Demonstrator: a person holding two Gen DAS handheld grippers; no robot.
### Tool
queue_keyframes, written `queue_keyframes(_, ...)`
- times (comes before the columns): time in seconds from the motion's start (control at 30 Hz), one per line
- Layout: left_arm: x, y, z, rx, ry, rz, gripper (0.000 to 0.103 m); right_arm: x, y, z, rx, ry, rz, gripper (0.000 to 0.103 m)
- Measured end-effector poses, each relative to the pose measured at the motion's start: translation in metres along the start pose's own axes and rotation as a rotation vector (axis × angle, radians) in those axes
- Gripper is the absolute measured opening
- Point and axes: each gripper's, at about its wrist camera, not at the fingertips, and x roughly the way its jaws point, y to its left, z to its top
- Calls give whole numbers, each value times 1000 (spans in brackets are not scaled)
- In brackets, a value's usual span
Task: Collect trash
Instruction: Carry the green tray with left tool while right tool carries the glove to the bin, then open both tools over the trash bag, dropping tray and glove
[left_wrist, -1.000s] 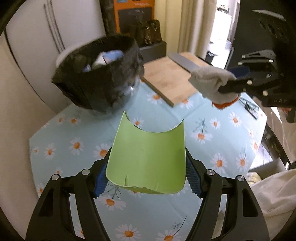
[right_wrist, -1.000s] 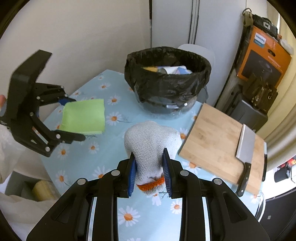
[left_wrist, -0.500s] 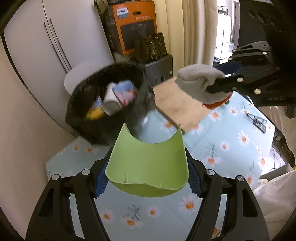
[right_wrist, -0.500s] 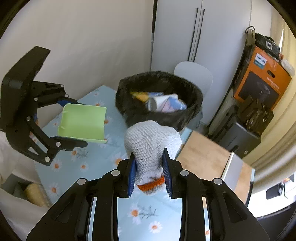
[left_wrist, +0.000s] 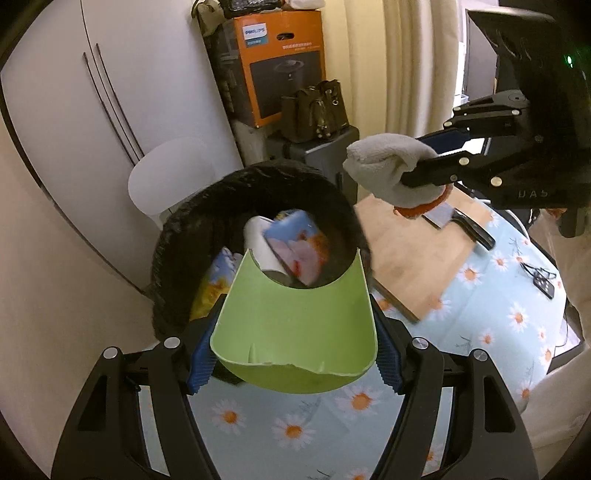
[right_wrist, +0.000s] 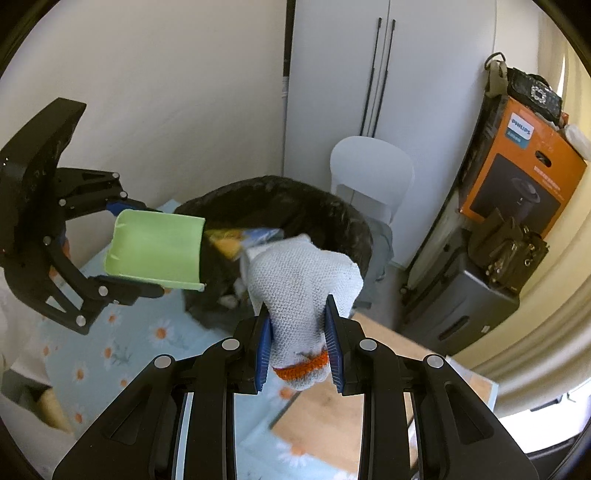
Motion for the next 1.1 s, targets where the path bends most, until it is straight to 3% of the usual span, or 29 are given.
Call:
queue_keyframes(0.3, 44, 44, 21, -37, 8, -11, 70, 61, -21, 25, 29, -10, 104, 25)
queue_keyframes(0.63, 98, 59, 26, -49, 75, -29, 70, 113, -23, 30, -1, 52, 119, 25)
queue_keyframes(0.9, 114, 62, 18, -84, 88, -37, 71, 122, -26, 22, -17, 59, 125, 28)
queue_keyframes(1.0, 108, 62, 12, -115, 54, -9, 92, 116, -22, 19, -32, 50, 111, 43)
queue_keyframes(1.1, 97, 61, 9, -141, 7, 7, 97, 104, -21, 16, -26, 28, 115, 58)
